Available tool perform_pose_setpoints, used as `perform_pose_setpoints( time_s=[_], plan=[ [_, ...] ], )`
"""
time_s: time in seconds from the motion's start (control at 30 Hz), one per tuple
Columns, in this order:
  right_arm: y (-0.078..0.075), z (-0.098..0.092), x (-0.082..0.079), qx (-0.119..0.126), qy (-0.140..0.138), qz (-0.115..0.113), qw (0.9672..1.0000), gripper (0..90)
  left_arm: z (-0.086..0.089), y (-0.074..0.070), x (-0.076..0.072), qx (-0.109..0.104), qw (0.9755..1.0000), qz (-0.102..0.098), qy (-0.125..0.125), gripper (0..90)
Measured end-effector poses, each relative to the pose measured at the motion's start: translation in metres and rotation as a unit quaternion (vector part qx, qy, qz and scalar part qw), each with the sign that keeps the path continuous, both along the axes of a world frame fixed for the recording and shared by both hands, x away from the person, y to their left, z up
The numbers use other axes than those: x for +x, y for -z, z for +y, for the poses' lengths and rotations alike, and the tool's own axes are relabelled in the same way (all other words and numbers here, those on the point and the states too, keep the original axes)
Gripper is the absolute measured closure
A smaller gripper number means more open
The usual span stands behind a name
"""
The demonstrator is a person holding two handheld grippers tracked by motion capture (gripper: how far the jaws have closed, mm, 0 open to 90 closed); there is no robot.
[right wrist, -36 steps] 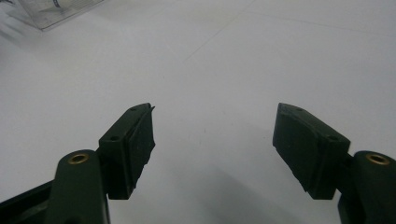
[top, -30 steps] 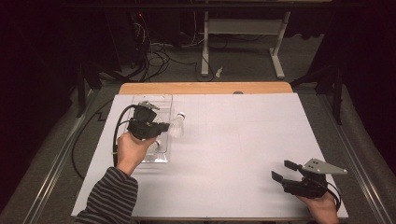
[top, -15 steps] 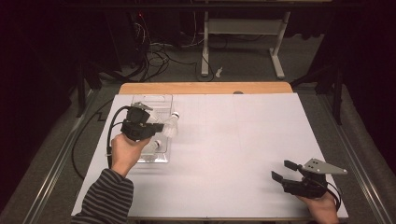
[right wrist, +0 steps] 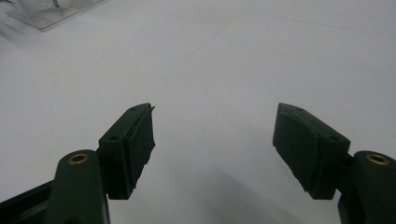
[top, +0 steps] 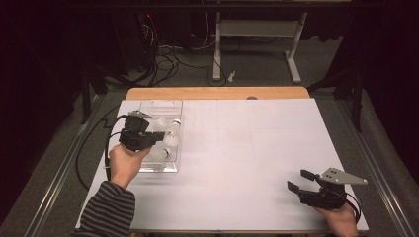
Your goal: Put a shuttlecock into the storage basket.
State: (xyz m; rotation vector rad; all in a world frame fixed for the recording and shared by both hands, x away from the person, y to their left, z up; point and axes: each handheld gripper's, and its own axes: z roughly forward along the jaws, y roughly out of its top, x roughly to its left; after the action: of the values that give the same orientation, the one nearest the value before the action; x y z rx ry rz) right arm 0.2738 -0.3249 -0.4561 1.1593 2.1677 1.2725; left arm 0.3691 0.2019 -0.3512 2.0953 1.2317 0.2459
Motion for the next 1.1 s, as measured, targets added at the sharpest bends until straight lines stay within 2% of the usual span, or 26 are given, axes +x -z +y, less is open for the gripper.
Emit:
perform_pose_setpoints(
  time_s=[0.33, 1.1],
  plan=[
    [0.0, 0.0, 0.0, 0.001, 0.001, 0.001, 1.0, 29.9, 0.014, 0.005, -0.001, 0.003, 0.9998, 0.002, -0.022, 89.7],
    [0.0, -0.001, -0.001, 0.002, 0.002, 0.0, 1.0, 29.9, 0.033, 0.015, 0.004, 0.019, 0.9979, 0.009, -0.06, 89.7]
  ],
)
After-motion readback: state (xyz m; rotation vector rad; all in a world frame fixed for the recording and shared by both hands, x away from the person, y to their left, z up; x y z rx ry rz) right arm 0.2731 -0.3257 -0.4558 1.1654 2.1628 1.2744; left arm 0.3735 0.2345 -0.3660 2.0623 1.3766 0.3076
